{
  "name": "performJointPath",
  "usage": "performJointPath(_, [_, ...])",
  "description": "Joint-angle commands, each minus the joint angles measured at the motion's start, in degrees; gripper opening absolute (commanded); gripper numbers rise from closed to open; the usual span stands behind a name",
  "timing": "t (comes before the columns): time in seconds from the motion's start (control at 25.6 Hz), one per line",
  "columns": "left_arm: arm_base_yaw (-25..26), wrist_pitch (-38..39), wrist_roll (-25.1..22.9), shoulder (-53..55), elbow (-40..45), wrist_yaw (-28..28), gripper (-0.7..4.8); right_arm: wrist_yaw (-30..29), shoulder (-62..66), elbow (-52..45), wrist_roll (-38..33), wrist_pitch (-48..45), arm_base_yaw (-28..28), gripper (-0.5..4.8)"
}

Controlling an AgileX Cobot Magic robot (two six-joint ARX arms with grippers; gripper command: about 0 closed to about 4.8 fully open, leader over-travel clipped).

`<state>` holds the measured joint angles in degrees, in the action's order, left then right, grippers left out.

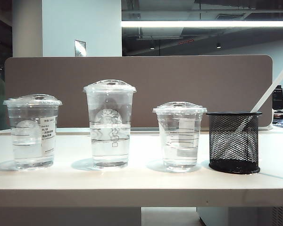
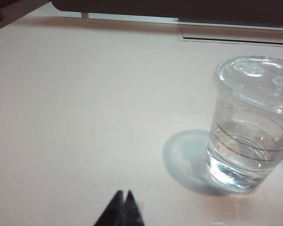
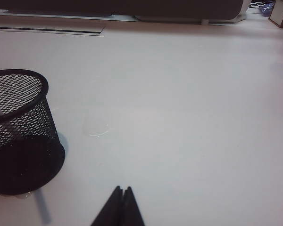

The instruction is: Pick up the straw and insert it into the small coffee cup.

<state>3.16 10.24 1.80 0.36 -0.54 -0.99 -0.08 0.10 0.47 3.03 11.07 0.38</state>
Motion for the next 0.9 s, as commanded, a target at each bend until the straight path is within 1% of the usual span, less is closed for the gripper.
performJointPath(0.04, [0.00, 0.26, 0.17, 0.04, 0.02, 0.11, -0.04, 0.15, -0.07, -0.35, -0.07, -0.59, 0.00, -0.08])
performJointPath(0.55, [0.02, 0.76, 0.17, 0.07, -0.15, 0.13, -0.04, 0.15, -0.07, -0.35, -0.07, -0.59, 0.00, -0.08])
performJointPath(0.66, [0.02, 8.11, 0.17, 0.42, -3.85, 0.13, -0.04, 0.15, -0.07, -0.35, -0.07, -0.59, 0.00, -0.08])
performJointPath(0.7, [0.02, 14.14, 0.17, 0.85, -7.23, 0.11, -0.04, 0.15, -0.07, -0.35, -0.07, -0.59, 0.00, -0.08])
performJointPath(0.9, [0.02, 27.78, 0.17, 4.61, -17.88, 0.13, -0.05, 0.15, -0.07, -0.35, -0.07, -0.57, 0.00, -0.08])
